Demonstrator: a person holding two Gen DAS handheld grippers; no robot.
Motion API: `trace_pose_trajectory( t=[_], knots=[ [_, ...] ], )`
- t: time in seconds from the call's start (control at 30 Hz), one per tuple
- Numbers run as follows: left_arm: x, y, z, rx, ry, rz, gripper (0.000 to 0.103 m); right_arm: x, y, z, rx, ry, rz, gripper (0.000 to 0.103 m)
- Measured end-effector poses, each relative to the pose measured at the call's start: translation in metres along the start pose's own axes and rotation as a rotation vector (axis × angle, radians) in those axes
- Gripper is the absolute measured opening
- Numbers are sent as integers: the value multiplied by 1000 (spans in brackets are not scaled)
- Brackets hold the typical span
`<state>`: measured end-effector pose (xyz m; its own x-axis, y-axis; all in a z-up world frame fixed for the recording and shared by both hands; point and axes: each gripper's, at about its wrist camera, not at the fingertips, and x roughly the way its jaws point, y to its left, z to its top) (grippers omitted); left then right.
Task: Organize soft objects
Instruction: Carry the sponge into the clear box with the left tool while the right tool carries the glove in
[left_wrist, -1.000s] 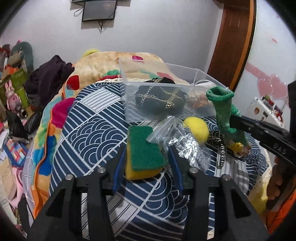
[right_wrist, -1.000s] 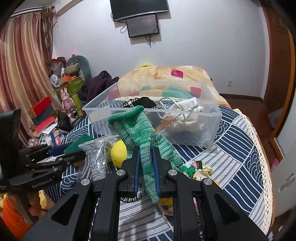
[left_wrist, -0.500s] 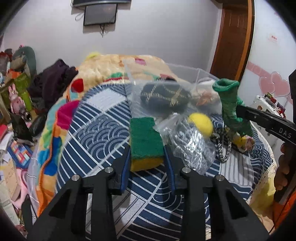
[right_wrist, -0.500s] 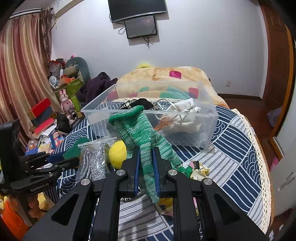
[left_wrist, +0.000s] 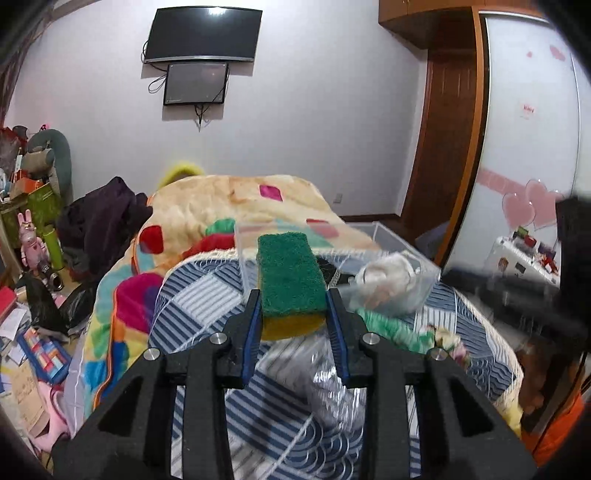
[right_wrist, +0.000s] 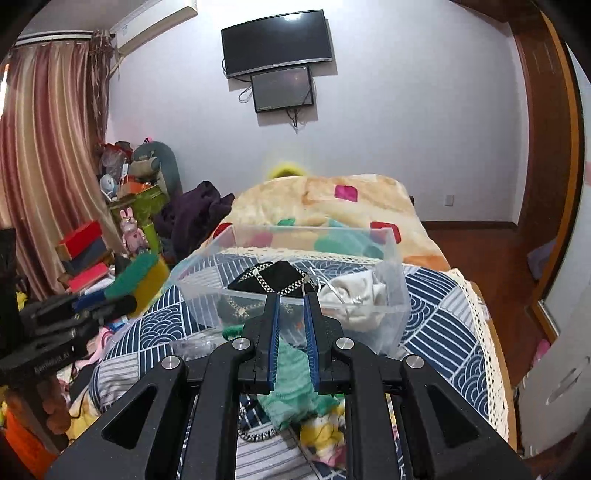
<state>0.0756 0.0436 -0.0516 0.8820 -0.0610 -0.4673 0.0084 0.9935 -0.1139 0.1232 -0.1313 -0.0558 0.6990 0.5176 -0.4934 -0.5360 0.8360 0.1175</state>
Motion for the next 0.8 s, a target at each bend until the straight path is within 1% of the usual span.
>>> trace_pose_trajectory(
  t=[0.07, 0.13, 0.17, 0.2, 0.4, 0.43, 0.5, 0.57, 0.67, 0.8],
  knots=[
    [9, 0, 5, 2, 9, 7, 33, 8, 1, -7, -4, 44, 13, 14],
    [21, 1, 8, -3, 31, 1, 33, 20, 1, -15, -6, 87, 13, 23],
    [25, 2, 8, -6, 41, -2, 33, 26, 1, -20, -11, 108, 7, 31],
    [30, 1, 8, -7, 49, -3, 33, 29, 1, -23, -13, 119, 6, 35],
    [49, -5, 7, 11, 81, 11, 33, 54, 1, -37, -3, 208, 42, 36],
    [53, -6, 7, 16, 86, 15, 33, 58, 2, -40, -10, 221, 39, 36],
    [59, -6, 9, 25, 94, 23, 33, 62, 6, -44, -26, 234, 41, 19],
    [65, -5, 10, 32, 103, 31, 33, 59, 9, -43, -31, 222, 39, 14],
    [75, -5, 14, 39, 114, 38, 33, 49, 10, -38, -31, 183, 21, 11],
    [86, -5, 18, 48, 131, 38, 33, 27, 7, -24, 2, 94, 21, 10]
  ],
)
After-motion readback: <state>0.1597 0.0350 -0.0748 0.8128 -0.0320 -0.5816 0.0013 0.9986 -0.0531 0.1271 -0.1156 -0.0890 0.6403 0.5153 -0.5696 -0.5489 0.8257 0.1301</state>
